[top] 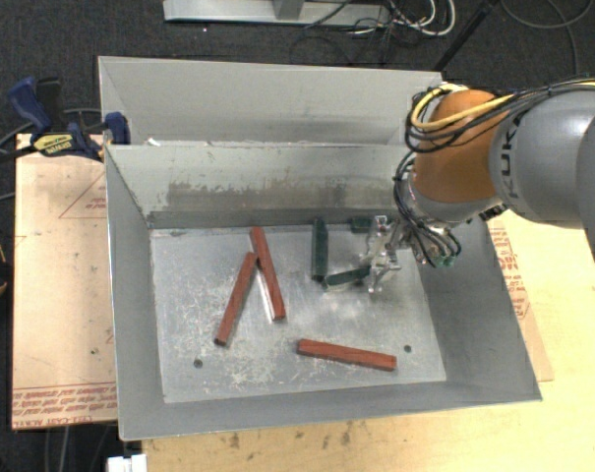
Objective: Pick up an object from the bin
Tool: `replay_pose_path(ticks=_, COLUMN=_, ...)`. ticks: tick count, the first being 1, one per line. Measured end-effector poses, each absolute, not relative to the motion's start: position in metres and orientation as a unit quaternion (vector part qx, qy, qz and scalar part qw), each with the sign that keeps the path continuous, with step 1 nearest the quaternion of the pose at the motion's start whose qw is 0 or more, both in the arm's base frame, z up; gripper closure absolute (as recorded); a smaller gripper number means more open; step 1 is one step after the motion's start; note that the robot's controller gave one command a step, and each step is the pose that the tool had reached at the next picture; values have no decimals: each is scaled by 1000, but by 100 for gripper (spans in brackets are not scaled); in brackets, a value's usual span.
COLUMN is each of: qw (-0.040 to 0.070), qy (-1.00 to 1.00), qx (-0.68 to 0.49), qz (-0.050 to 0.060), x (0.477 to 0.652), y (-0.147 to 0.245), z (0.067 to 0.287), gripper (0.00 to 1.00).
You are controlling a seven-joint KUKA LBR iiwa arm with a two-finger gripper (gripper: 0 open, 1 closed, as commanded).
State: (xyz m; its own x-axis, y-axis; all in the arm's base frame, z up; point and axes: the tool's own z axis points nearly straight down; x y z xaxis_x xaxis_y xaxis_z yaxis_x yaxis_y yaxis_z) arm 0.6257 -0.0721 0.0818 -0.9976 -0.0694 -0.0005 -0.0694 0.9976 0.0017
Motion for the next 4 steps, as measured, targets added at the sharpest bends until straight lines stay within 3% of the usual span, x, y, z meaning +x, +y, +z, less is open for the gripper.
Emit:
replay_pose_path(ticks=1, qw=7, qy=998, qx=-55, qz=-1, x=634, y=-66, z=249, gripper=100)
replay_pose_path(ticks=2, qw=2, qy=998, qx=-55, qz=0, x=632, y=-65, z=244, gripper=0)
replay_pose_path(ticks=3, qw=2, qy=998, qx=-55, qz=0, x=632, y=-65, z=244, gripper=0)
replay_pose_path(ticks=4, qw=5, qy=998, qx=-56, qz=0, x=633, y=-63, z=200, gripper=0)
